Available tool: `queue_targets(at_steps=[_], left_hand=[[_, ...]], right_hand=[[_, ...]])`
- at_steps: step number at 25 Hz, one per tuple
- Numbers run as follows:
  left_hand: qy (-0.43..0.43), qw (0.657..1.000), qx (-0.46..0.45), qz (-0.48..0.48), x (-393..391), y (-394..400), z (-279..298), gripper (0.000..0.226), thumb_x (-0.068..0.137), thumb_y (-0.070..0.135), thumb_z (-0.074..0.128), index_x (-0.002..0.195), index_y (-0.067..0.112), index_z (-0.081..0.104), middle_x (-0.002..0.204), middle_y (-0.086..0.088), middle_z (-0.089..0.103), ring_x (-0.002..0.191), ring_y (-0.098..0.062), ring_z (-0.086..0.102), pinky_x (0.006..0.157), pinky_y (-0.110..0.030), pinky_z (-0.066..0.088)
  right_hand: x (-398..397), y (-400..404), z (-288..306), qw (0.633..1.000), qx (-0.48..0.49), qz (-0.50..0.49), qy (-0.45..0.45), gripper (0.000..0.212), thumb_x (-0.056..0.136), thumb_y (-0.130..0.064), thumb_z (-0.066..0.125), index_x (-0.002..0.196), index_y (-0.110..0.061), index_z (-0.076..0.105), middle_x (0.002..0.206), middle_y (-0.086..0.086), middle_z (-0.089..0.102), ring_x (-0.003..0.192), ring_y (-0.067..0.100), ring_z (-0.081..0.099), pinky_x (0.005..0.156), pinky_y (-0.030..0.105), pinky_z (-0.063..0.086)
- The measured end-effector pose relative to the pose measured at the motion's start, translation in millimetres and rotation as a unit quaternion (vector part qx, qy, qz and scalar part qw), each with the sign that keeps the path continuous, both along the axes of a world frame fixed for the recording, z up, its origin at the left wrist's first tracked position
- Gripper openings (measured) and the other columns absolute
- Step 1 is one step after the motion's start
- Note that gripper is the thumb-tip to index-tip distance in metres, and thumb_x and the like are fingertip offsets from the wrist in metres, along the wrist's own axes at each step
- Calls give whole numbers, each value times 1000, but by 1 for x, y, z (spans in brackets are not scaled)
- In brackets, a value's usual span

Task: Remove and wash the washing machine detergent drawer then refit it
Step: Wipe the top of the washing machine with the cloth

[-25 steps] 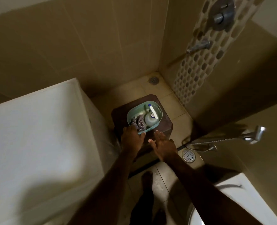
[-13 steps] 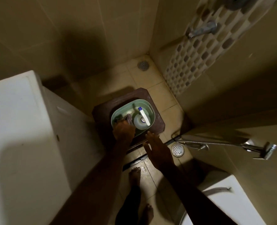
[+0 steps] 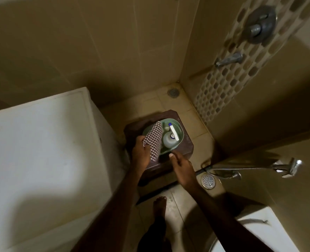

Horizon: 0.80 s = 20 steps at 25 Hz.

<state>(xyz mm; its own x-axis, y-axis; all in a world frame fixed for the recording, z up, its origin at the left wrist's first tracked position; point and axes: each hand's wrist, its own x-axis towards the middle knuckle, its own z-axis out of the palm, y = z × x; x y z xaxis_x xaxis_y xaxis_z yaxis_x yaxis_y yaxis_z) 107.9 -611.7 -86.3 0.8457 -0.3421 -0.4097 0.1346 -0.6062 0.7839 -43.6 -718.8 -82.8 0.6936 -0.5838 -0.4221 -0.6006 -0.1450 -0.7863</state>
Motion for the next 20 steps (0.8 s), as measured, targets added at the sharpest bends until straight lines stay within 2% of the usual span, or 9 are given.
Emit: queue_targets(at_steps=[2,4,6,9,11,13,15,18,20], left_hand=[[57,996,-63,1,-18,22,27,41,103,7,49,143,10,50,141,-16,58,114,-24,61,77,-23,50],[94,991,-91,0,-43,45,53,43,103,8,48,145,13,49,145,-13,56,123,-26,59,94,-36,52],[126,987,-102,-18,-69,64,74,46,105,10,45,150,12,45,150,-14,53,135,-33,53,113,-53,45],[164,973,-158,-41,-109,94,98,42,108,6,41,151,4,43,151,-22,52,138,-38,52,118,-59,39],[172,970,-154,-76,-132,111,113,39,109,7,44,147,6,47,147,-20,56,135,-35,55,117,-55,41],[190,966,-148,-93,-152,129,121,34,109,16,45,141,14,53,138,-15,63,125,-31,62,109,-51,50],[183,968,-142,-96,-161,148,123,30,107,21,49,135,17,58,130,-11,68,118,-29,67,103,-48,55],[112,982,-122,-91,-162,180,122,30,103,16,57,132,13,64,124,-8,71,110,-21,70,99,-40,58],[96,984,-123,-90,-159,201,124,32,99,17,67,131,11,66,116,-3,73,100,-12,70,87,-29,60]], right_hand=[[-13,17,24,994,88,-65,-30,42,105,-52,53,143,-33,57,146,-2,61,125,13,61,105,32,48],[-30,35,50,968,220,-107,-57,52,95,-65,58,136,-32,62,141,-1,65,119,13,65,105,40,53],[-50,47,68,918,373,-122,-64,64,91,-76,53,136,-32,63,132,-1,71,120,20,65,109,54,50],[-82,65,79,854,496,-118,-107,69,91,-66,56,136,-14,62,123,10,72,113,26,66,114,60,41],[-100,78,84,840,513,-100,-146,65,94,-54,60,143,-10,58,134,15,69,121,33,67,105,58,51],[-116,91,88,839,517,-84,-150,64,86,-44,74,139,-11,61,135,17,69,121,34,69,91,54,59],[-125,101,93,875,467,-61,-111,63,76,-37,84,131,-12,66,127,14,74,111,31,74,80,49,62],[-127,113,103,919,386,-16,-74,61,77,-30,86,132,-15,66,125,9,75,110,26,75,83,40,60],[-123,125,113,937,343,3,-61,54,81,-25,84,131,-19,66,123,6,76,108,25,76,84,41,59]])
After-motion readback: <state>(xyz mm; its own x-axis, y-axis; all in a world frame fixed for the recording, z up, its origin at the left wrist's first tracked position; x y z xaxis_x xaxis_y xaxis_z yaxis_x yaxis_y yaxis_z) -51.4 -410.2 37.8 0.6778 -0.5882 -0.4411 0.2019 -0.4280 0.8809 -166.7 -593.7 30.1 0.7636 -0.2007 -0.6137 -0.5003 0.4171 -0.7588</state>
